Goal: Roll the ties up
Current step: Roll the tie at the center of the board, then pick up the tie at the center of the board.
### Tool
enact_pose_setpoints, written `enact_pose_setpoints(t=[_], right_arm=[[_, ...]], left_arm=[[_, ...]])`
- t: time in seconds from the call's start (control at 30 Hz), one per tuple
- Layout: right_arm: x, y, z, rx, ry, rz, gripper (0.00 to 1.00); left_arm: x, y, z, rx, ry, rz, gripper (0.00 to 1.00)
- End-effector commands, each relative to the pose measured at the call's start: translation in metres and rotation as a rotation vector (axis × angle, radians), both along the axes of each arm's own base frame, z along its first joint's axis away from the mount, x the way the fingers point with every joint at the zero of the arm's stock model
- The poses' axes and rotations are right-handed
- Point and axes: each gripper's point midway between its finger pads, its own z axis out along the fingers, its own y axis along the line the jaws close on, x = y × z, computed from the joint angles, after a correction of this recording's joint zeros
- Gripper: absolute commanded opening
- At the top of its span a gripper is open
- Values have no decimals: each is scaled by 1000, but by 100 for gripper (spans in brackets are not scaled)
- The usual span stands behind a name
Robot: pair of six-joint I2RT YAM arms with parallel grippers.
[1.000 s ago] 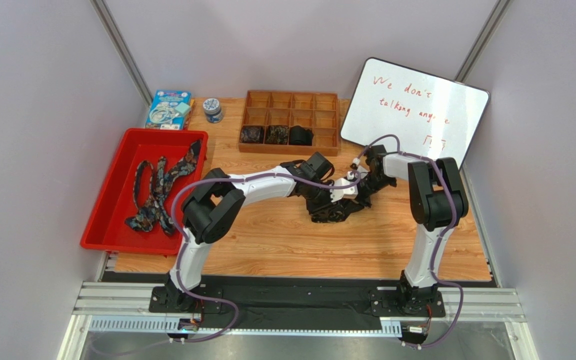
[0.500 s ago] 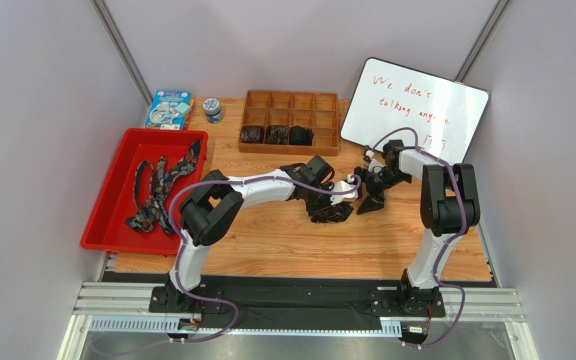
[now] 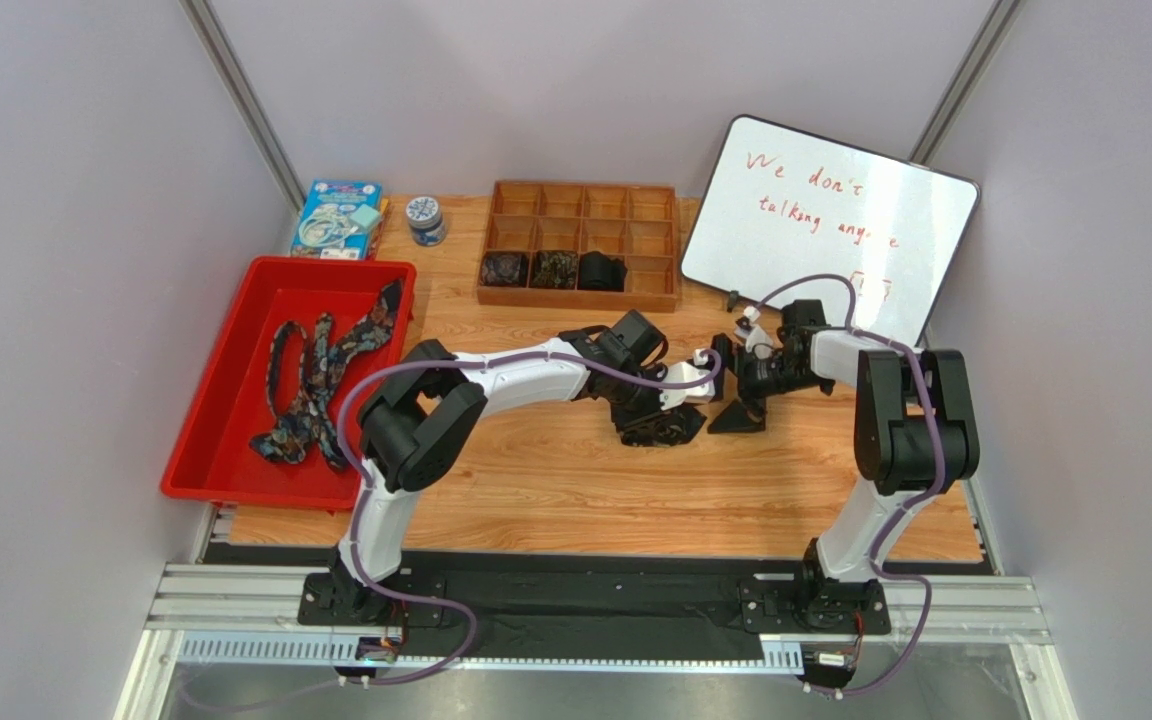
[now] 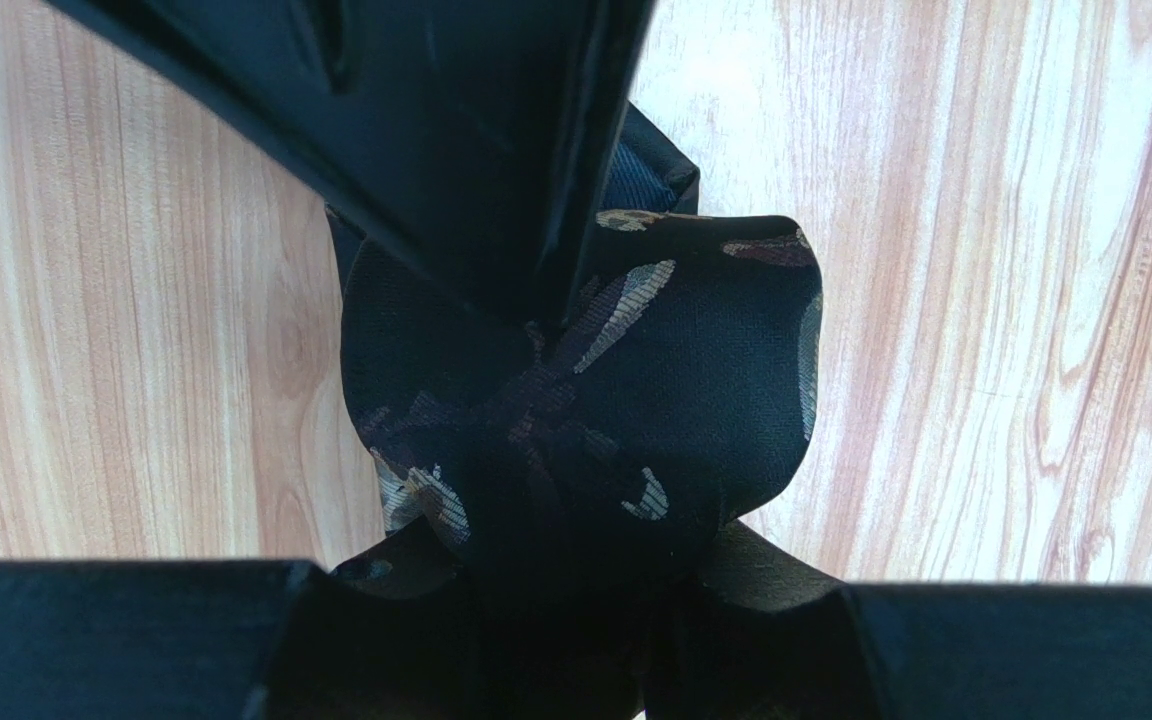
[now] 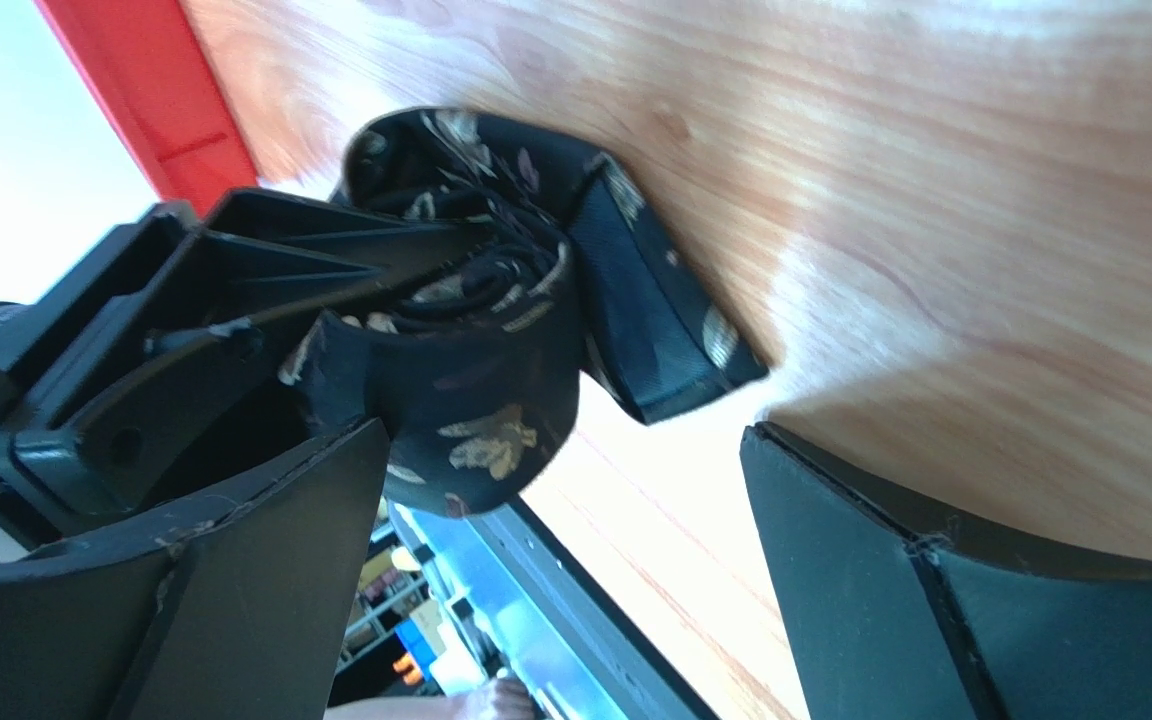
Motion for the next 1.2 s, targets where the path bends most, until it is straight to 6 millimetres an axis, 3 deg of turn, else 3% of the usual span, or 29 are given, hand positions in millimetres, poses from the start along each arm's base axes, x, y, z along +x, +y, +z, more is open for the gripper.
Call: enact_pose_setpoints(t=[0.0, 0.2, 0.3, 0.43, 0.6, 0.73, 0.9, 1.0, 1.03, 1.17], right_arm=[[23, 1, -9, -43, -147, -16, 100], [23, 8, -25, -136, -149, 24, 98], [18, 14, -35, -153, -129, 48, 86], [13, 18, -41, -139, -96, 65, 59], [9, 23, -29, -95, -131, 81, 37], [7, 29, -16, -43, -151, 88, 2], [6, 30, -6, -23, -153, 74, 0], [7, 29, 3, -29, -133, 39, 0], [11, 29, 9, -32, -137, 31, 0], [17, 29, 29, -29, -139, -11, 0]], left_arm=[[-29, 39, -39, 178, 120, -12, 25], [-31, 38, -40, 172, 138, -9, 25], [-32, 39, -42, 179, 144, -9, 25], [-32, 40, -42, 182, 142, -5, 25], [-28, 42, -43, 182, 148, 16, 25], [-23, 42, -44, 179, 163, 43, 25], [-19, 41, -40, 166, 177, 72, 29], [-14, 37, -25, 115, 178, 101, 46], [-11, 34, -11, 80, 177, 116, 54], [-1, 29, 31, -33, 161, 159, 68]])
